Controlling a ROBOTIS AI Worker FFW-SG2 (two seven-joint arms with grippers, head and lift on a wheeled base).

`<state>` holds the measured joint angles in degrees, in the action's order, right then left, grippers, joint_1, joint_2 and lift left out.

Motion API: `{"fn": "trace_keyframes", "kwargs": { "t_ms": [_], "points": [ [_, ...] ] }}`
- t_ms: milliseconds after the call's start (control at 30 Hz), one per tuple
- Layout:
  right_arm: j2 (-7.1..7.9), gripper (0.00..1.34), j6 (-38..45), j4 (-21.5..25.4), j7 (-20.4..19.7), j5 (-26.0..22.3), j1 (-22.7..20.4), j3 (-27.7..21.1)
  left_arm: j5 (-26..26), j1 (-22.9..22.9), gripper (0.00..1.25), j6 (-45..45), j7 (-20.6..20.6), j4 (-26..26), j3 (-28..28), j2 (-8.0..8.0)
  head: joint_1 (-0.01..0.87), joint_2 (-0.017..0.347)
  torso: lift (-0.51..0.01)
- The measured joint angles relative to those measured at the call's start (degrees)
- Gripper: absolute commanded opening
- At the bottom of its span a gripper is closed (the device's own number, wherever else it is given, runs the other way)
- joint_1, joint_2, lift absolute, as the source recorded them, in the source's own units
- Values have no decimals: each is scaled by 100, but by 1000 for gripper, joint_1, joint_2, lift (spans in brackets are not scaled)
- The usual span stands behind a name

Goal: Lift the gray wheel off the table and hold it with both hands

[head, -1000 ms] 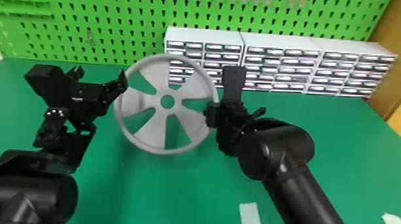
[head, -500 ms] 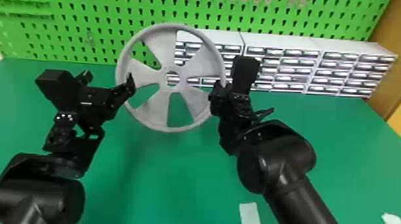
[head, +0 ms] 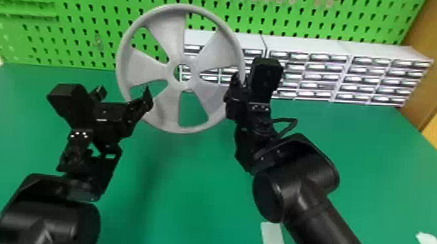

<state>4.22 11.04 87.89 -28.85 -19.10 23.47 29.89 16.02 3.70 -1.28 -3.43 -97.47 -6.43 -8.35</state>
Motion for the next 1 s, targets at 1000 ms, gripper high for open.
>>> {"fn": "trace_keyframes", "kwargs": {
  "t_ms": [1000],
  "points": [
    [103, 249, -755, 88, 11, 523, -122, 260, 199, -4, 1086, -493, -439, 316, -90, 0, 711, 15, -98]
  ]
}}
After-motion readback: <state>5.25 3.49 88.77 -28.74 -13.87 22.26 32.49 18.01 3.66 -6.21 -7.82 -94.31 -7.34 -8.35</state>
